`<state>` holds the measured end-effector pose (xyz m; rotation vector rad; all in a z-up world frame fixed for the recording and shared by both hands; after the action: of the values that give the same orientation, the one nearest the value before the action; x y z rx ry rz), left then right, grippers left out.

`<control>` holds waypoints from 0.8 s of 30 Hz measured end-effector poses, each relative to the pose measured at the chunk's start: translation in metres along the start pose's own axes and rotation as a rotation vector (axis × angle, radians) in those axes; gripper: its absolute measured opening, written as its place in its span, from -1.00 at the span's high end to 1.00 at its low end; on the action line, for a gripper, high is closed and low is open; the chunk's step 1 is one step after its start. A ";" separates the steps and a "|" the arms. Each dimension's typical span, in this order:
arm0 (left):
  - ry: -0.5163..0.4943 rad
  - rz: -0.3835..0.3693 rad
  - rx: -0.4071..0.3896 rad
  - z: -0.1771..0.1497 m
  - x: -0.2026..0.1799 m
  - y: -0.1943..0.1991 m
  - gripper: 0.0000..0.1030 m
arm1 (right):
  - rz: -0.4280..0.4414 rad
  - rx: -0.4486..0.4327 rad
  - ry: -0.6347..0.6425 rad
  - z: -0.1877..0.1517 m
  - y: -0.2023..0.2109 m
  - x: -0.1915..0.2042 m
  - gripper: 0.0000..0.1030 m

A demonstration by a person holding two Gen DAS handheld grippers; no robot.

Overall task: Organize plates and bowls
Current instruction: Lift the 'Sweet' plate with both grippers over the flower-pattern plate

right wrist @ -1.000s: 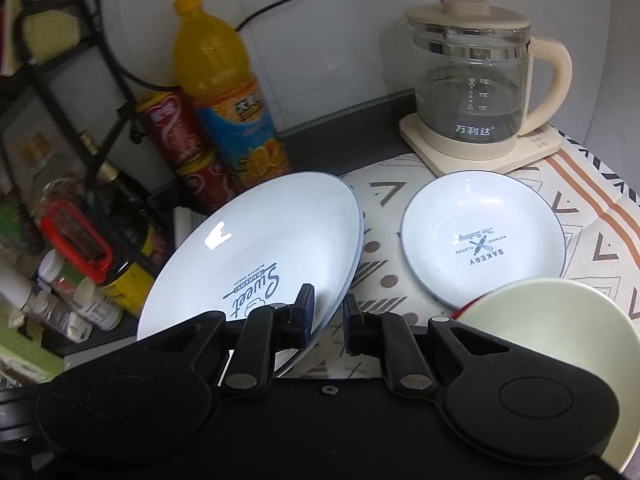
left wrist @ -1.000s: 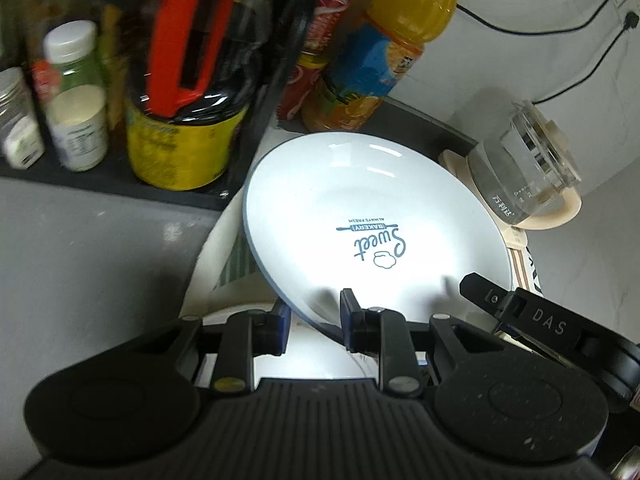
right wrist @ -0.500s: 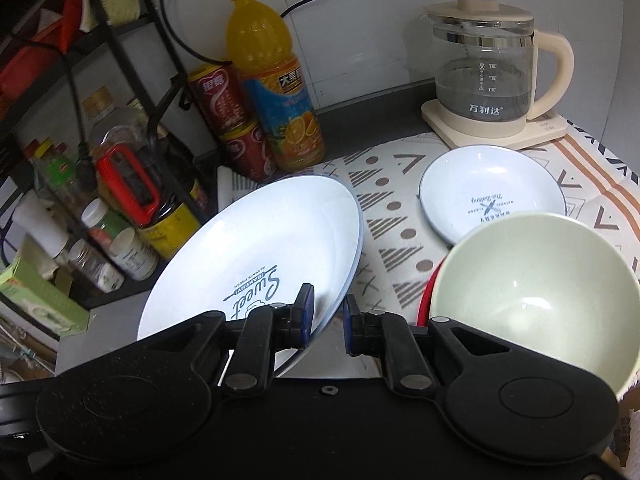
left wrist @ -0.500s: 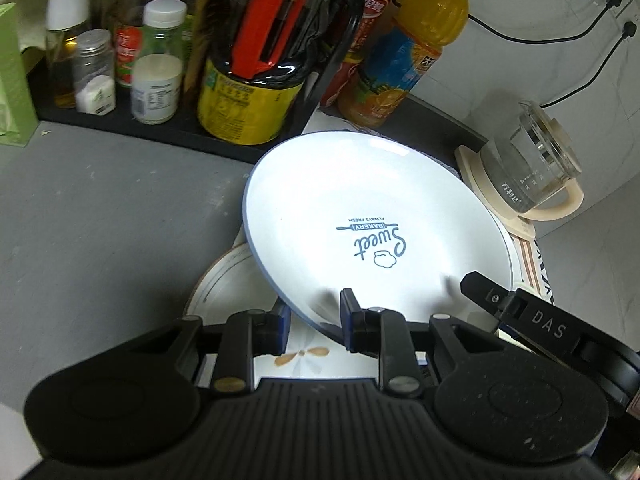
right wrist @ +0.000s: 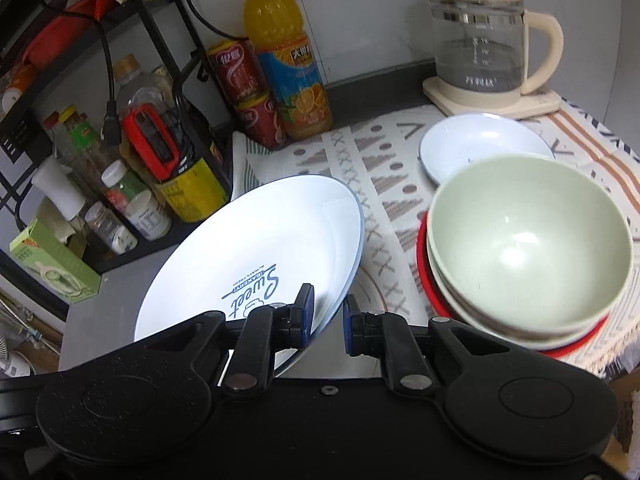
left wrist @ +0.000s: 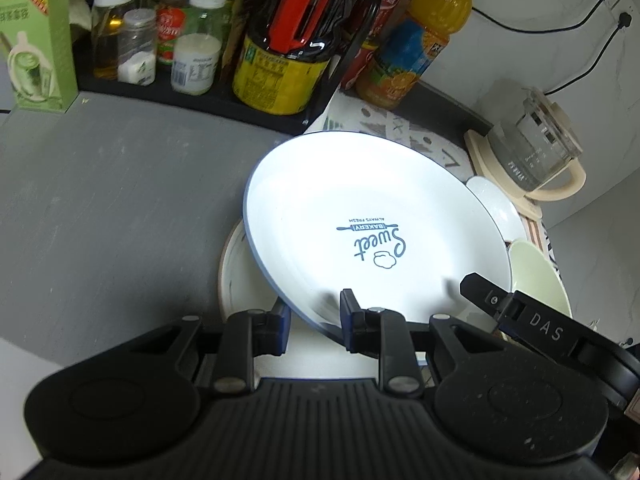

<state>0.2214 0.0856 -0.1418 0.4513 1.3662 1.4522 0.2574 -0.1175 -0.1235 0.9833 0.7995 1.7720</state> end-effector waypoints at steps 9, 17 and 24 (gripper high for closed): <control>-0.011 0.018 0.034 -0.024 0.001 -0.005 0.54 | -0.018 0.018 0.006 -0.021 0.001 -0.011 0.73; -0.015 0.043 0.067 -0.037 0.000 -0.014 0.54 | -0.026 0.047 -0.012 -0.032 -0.005 -0.021 0.73; -0.015 0.056 0.104 -0.042 -0.004 -0.027 0.54 | -0.054 0.070 -0.004 -0.038 -0.011 -0.028 0.72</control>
<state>0.1993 0.0567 -0.1758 0.5703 1.4321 1.4250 0.2352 -0.1429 -0.1585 1.0014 0.8835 1.7050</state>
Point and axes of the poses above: each gripper's, at about its wrist camera, not at the fingertips, and y roughly against the way its jaws point, x to its left, z to its top, the point moved 7 cm from there along -y, roughly the way its jaws point, and after that the axes turned 10 degrees about x, right-handed, at the moved point
